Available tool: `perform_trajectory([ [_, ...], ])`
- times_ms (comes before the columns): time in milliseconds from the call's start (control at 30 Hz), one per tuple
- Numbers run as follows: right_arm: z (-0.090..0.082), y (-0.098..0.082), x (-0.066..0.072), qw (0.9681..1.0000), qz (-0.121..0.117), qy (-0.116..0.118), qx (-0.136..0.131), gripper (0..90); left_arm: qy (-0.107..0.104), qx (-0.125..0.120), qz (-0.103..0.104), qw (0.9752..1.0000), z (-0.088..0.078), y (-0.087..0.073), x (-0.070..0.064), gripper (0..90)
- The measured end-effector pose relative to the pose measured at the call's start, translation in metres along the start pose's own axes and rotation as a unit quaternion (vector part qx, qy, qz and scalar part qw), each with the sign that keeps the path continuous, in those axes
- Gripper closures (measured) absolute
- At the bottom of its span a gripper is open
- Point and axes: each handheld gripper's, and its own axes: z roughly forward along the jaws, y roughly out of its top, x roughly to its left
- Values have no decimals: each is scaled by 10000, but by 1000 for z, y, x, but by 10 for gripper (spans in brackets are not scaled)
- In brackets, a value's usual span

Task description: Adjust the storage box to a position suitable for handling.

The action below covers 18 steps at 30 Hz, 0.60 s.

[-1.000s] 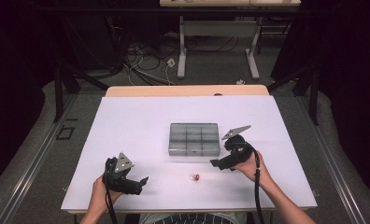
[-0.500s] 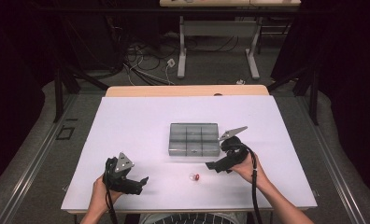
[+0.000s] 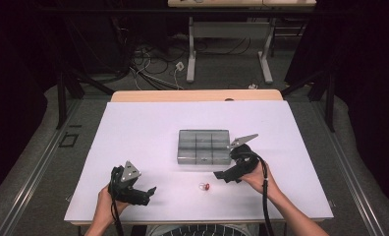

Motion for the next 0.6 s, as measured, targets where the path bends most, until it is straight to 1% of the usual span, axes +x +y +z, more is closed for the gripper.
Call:
perform_trajectory([
  [100, 0, 0, 2, 10000, -23, 40, 13, 0, -15, -38, -21, 10000, 1, 0, 0, 0],
  [133, 0, 1, 4, 9999, -50, 89, 47, 0, -3, -11, -15, 10000, 0, 0, 0, 0],
  [167, 0, 1, 4, 9999, -50, 89, 47, 0, -5, 3, -27, 10000, 0, 0, 0, 0],
  [200, 1, 1, 5, 10000, -48, 83, 2, 0, -21, 32, -1, 10000, 0, 0, 0, 0],
  [233, 2, 1, 6, 9999, -40, 135, 9, 0, -29, 51, 4, 10000, 0, 1, 0, 0],
  [267, 2, 1, 6, 9999, -51, 156, 54, 0, -34, 60, 5, 10000, 0, 1, 0, 0],
  [367, 4, 1, 6, 9998, -56, 189, 75, 0, -23, 82, 20, 10000, -1, 0, 0, 0],
  [433, 6, 1, 7, 9997, -82, 206, 108, 0, -43, 66, 12, 10000, 0, 0, 1, 0],
  [467, 7, 1, 7, 9997, -75, 218, 73, 0, -46, 75, 13, 10000, -1, 0, 1, 0],
  [500, 8, 1, 7, 9996, -87, 242, 110, 0, 3, -29, -32, 10000, 1, 0, 0, 0],
  [600, 10, 1, 8, 9995, -75, 267, 129, 0, 3, -37, -27, 10000, 1, -1, 0, 0],
])
